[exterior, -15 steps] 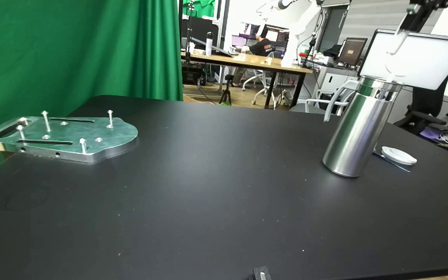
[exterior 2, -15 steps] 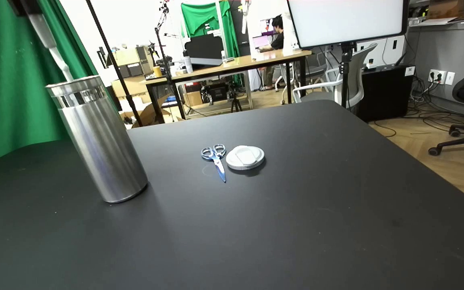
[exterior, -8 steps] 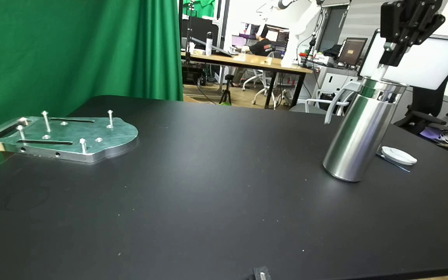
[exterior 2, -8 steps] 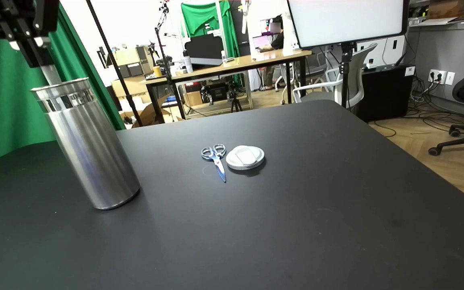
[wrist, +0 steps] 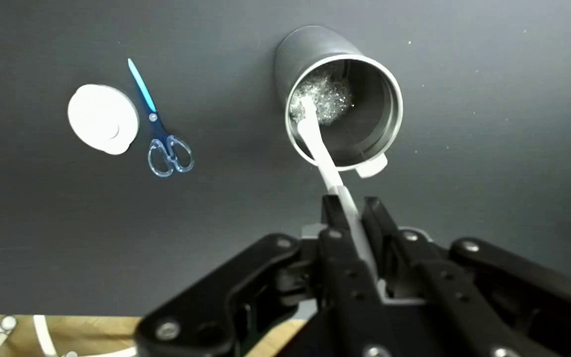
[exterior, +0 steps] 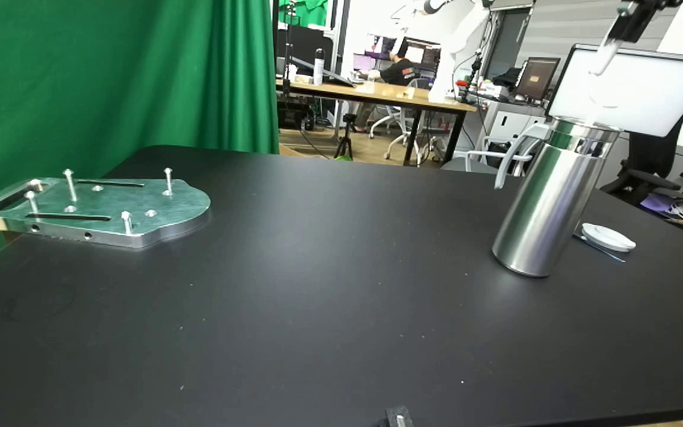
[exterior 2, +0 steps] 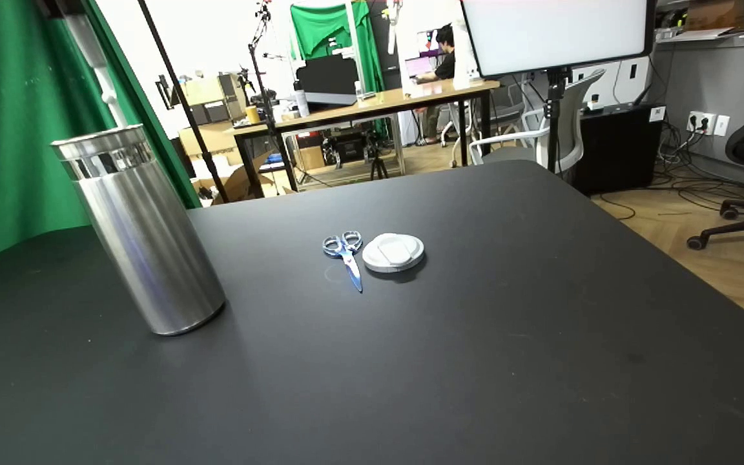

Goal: Move the brush inside the flask up and down

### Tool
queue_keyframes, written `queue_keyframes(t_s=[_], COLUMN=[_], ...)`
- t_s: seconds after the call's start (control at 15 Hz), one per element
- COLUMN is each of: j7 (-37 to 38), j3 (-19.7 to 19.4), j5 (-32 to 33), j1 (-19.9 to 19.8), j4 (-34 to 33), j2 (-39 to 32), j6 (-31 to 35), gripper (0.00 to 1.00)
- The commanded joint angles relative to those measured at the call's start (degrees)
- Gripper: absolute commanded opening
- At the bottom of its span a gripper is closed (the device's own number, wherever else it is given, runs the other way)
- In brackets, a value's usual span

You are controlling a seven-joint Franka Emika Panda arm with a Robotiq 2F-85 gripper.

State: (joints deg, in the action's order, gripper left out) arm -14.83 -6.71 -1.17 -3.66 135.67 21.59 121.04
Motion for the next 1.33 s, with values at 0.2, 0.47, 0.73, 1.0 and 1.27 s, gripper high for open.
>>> queue_keyframes(t_s=[0.2, 0.47, 0.73, 1.0, 1.27], j7=[0.6, 1.0, 1.4, 1.2, 0.1], j3=[-2.2, -1.6, -0.4, 0.4, -0.1], j5=[-1.9, -4.3, -4.8, -3.0, -0.7], j1=[-0.1, 1.0, 1.9, 1.3, 0.3], j4=[-2.5, 2.2, 4.7, 2.3, -1.4], j2=[5.0, 2.2, -3.6, -5.0, -1.1], j6=[-3.3, -0.5, 0.3, -0.3, -2.1], gripper=[0.04, 0.04, 0.04, 0.04, 0.04])
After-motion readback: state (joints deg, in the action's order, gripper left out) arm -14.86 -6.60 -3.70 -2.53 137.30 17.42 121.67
